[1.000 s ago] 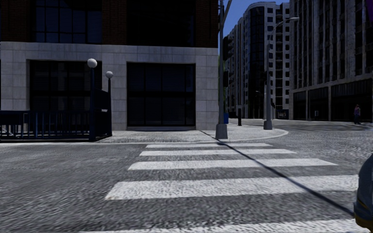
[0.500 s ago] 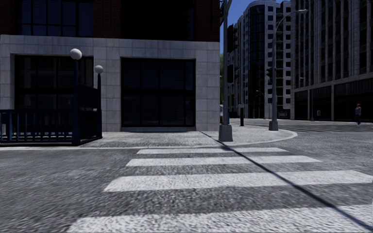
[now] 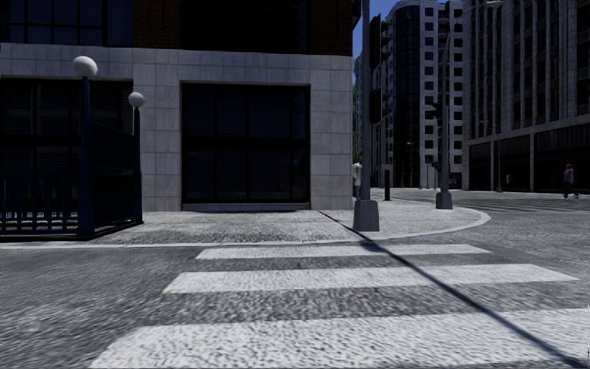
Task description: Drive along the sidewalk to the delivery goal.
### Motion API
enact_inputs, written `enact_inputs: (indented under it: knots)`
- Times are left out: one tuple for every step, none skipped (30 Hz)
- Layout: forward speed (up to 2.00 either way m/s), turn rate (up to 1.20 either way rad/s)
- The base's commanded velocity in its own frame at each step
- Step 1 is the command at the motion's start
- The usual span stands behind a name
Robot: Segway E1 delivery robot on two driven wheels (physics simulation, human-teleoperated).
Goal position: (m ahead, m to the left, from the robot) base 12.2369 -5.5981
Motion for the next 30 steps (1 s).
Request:
enact_inputs:
  knots:
    - [1.66,0.0]
    - [1.71,0.0]
    - [1.71,0.0]
    - [1.75,0.0]
    - [1.77,0.0]
    - [1.77,0.0]
    - [1.77,0.0]
    - [1.77,0.0]
    - [1.77,0.0]
    - [1.77,0.0]
    - [1.77,0.0]
    - [1.77,0.0]
    - [1.77,0.0]
    - [1.77,0.0]
    - [1.77,0.0]
    - [1.77,0.0]
    - [1.77,0.0]
    - [1.77,0.0]
    - [1.77,0.0]
    - [1.76,0.0]
    - [1.76,0.0]
    - [1.76,0.0]
    - [1.75,0.0]
    - [1.75,0.0]
    - [1.75,0.0]
    - [1.75,0.0]
    - [1.75,0.0]
    - [1.75,0.0]
    - [1.75,0.0]
    - [1.75,0.0]
